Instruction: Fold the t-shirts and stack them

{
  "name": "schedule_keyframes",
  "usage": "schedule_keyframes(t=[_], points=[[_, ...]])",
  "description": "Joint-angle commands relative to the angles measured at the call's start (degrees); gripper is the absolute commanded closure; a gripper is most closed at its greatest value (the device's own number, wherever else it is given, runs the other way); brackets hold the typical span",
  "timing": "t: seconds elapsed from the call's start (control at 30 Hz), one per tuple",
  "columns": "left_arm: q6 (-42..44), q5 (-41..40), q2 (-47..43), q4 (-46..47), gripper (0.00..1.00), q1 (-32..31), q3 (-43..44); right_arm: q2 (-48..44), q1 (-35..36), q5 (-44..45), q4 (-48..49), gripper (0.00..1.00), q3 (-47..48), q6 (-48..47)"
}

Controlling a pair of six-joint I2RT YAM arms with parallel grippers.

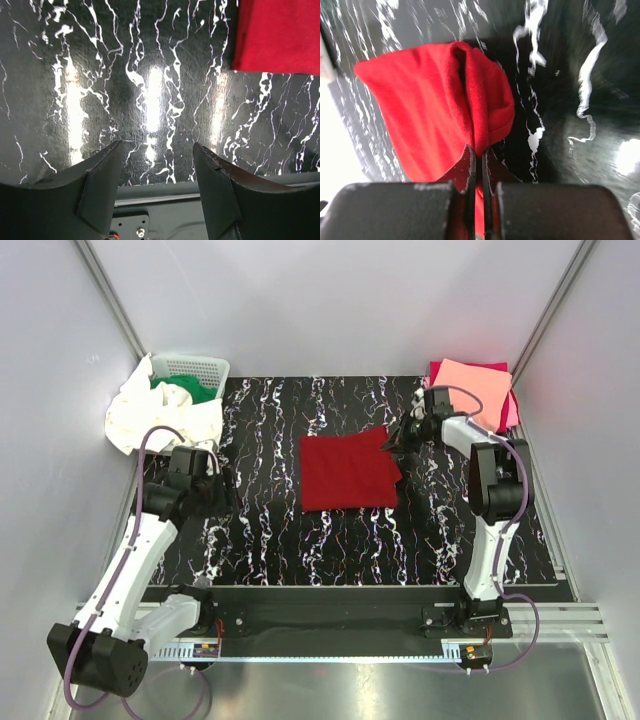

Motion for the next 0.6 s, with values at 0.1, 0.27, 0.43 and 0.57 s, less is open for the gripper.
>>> schedule_keyframes(t=[0.1,0.27,0.43,0.57], points=[[0.2,-2.4,-2.7,4.1,0.37,0.3,-0.6,-5.0,-2.0,9.5,-10.5,1.0,11.6,-7.3],[-0.1,-3.7,-3.0,4.2,0.38,0.3,-0.8,-3.3,-3.2,12.8,-15.4,1.0,21.0,-9.6],[-0.4,-4.4,-3.3,4.3,0.38,0.3,-1.1,0.1,-3.8,14.9,-20.4,1.0,33.0,-11.2],[-0.5,-4.5,-3.7,4.4,0.39,0.3,-1.2,3.0,-4.0,17.1,-24.7,1.0,41.8,-12.4]])
